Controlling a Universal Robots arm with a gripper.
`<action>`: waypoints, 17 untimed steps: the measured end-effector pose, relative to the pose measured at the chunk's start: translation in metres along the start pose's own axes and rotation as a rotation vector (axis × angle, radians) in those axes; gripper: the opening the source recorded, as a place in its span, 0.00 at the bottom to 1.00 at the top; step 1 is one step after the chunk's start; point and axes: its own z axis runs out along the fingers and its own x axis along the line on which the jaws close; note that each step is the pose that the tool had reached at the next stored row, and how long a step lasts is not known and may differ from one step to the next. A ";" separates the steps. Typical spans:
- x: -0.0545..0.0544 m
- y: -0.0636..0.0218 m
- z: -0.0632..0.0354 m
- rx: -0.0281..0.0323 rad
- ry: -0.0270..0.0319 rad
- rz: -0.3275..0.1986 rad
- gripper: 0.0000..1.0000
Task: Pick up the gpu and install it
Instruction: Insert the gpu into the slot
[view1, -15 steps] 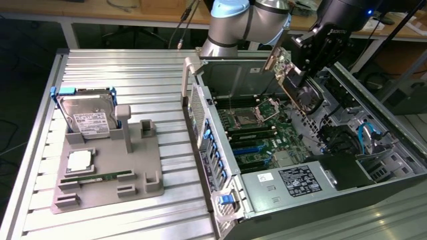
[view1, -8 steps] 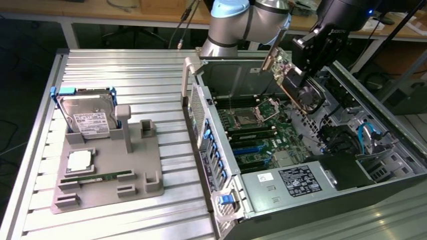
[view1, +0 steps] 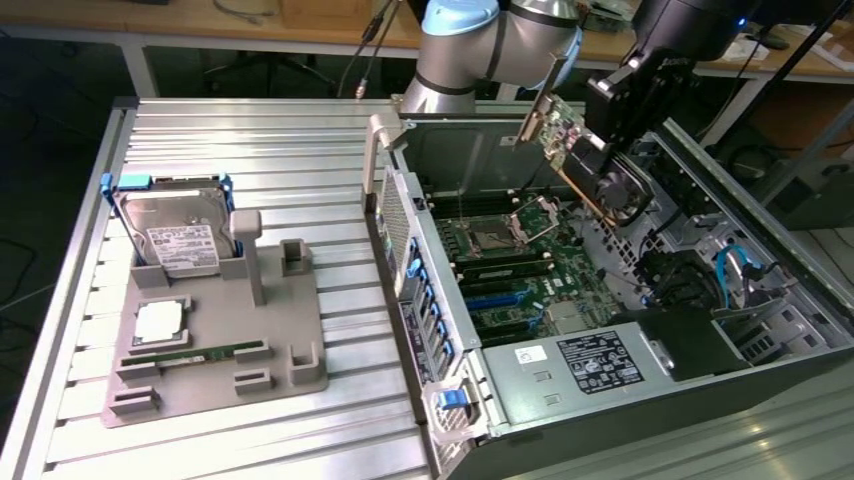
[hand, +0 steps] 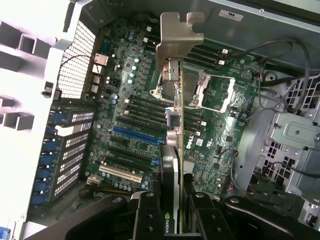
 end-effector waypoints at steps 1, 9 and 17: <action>0.000 0.0001 0.0000 0.0001 -0.0001 -0.004 0.27; 0.000 0.0009 0.0000 0.0012 -0.0007 -0.035 0.27; 0.000 0.0016 0.0000 0.0024 -0.0014 -0.067 0.27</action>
